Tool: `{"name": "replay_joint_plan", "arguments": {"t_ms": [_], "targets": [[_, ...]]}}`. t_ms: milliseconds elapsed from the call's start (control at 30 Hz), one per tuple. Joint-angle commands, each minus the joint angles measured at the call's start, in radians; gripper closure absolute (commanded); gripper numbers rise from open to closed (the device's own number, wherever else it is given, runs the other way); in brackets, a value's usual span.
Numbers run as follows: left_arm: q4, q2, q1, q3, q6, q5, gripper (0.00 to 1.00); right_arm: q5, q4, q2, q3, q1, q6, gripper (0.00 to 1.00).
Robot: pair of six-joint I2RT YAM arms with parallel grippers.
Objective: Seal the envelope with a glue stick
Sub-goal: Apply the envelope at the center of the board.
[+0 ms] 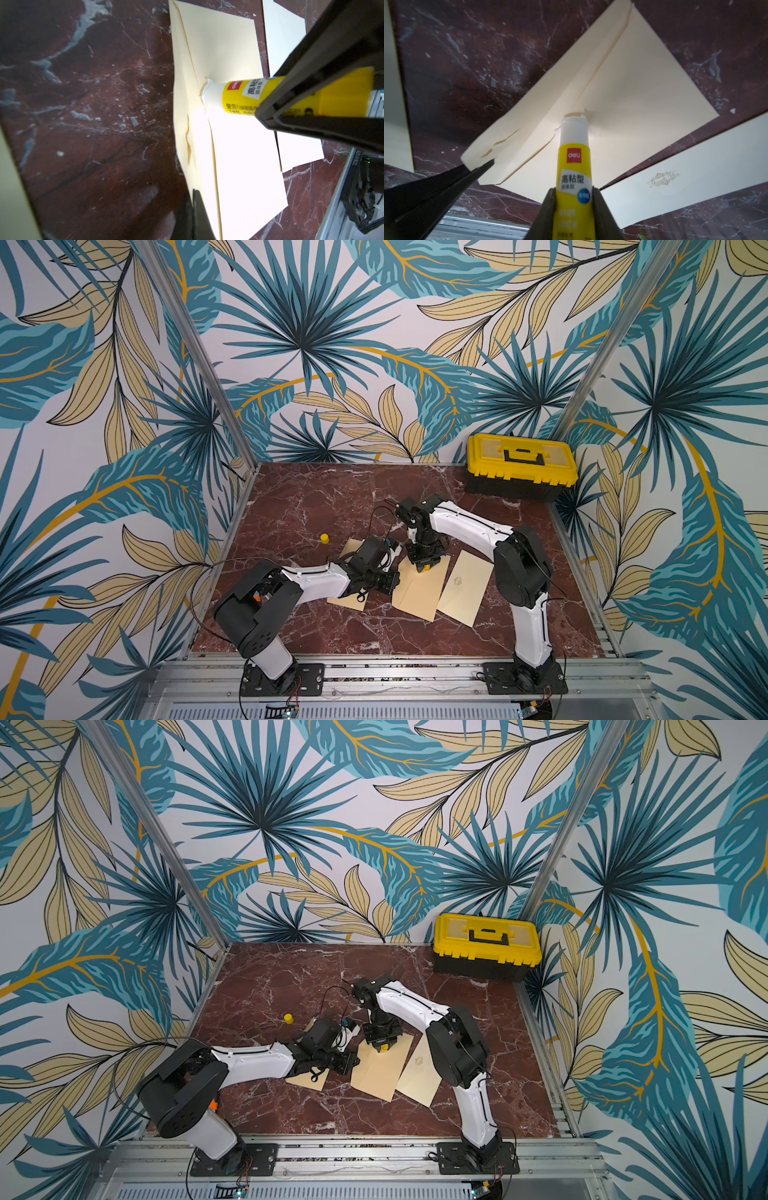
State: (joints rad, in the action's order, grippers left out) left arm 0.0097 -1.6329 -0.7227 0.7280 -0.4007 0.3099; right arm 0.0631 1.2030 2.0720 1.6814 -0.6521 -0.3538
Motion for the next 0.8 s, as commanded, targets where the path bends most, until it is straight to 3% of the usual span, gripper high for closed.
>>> {"name": "replay_joint_plan", "arguments": {"t_ms": [0,467,767], "targets": [[-0.026,-0.015,-0.006,0.004,0.004,-0.013,1.0,0.036,-0.034,-0.025,-0.017,0.005,-0.014,1.0],[-0.118,0.043,-0.006,0.019,0.009,-0.075,0.96,0.02,-0.085,-0.26,-0.102,0.109,-0.068,1.0],[-0.252,0.119,-0.003,0.088,0.052,-0.141,0.75,0.023,-0.123,-0.346,-0.171,0.155,-0.068,1.0]]}}
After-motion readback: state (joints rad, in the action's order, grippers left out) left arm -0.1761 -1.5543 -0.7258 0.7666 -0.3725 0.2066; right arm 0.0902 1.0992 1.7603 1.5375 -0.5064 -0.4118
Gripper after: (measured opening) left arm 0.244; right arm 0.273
